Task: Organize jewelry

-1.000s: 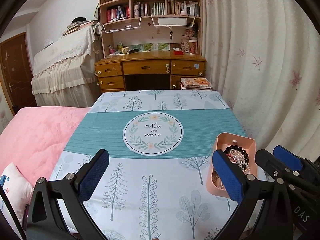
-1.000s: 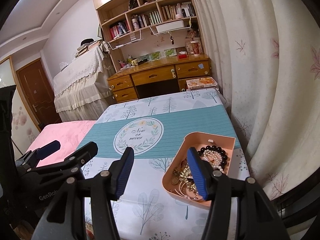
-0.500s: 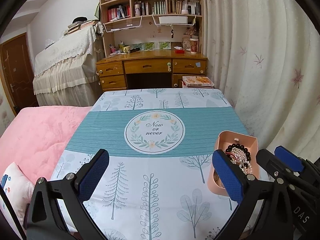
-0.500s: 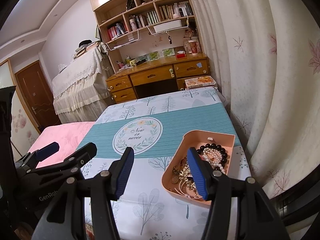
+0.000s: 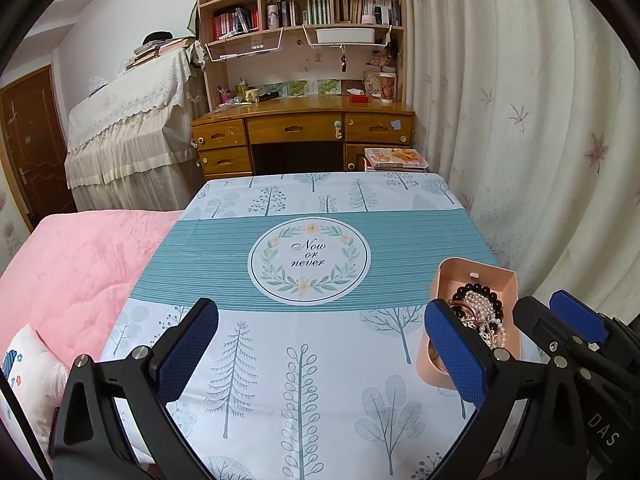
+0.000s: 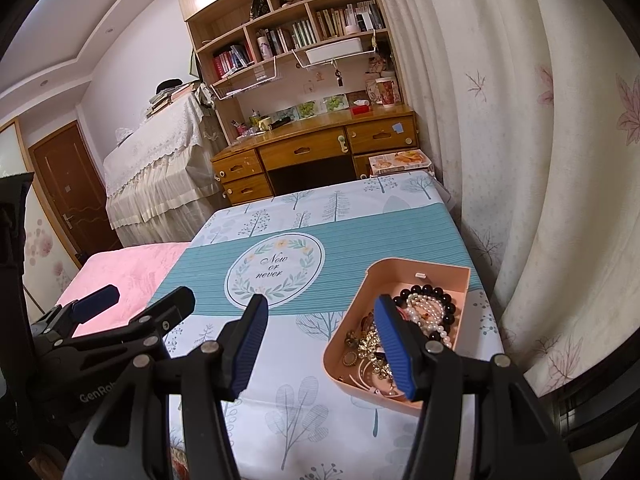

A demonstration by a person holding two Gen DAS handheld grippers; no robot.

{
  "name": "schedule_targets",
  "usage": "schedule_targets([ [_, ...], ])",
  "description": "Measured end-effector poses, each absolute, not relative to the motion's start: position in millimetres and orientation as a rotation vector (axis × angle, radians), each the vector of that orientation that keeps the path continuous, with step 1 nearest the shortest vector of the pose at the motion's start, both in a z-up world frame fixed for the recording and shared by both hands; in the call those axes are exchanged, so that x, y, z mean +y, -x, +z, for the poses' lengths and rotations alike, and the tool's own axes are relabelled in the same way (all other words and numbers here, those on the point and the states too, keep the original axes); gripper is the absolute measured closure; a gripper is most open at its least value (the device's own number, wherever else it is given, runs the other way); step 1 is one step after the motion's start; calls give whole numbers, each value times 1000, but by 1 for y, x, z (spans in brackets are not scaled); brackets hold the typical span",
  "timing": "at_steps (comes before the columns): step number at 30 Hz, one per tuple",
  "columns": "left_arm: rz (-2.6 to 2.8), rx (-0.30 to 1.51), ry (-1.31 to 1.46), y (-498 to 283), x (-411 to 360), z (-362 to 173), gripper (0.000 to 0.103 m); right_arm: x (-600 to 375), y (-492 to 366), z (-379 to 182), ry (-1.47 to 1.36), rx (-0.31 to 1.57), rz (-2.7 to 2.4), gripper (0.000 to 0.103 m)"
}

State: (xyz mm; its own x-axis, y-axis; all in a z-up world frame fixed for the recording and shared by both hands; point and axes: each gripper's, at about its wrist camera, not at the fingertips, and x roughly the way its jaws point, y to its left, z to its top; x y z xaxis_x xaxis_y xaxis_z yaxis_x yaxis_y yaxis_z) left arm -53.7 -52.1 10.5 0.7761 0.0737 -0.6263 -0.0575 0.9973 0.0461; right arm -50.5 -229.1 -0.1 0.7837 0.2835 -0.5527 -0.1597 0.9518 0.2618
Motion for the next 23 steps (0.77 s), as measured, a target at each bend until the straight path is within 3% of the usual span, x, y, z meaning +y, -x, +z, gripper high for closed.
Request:
schedule_targets([
  [23,72,718,-25,50,-48,0,1,-227,55,-13,-213,646,242,47],
])
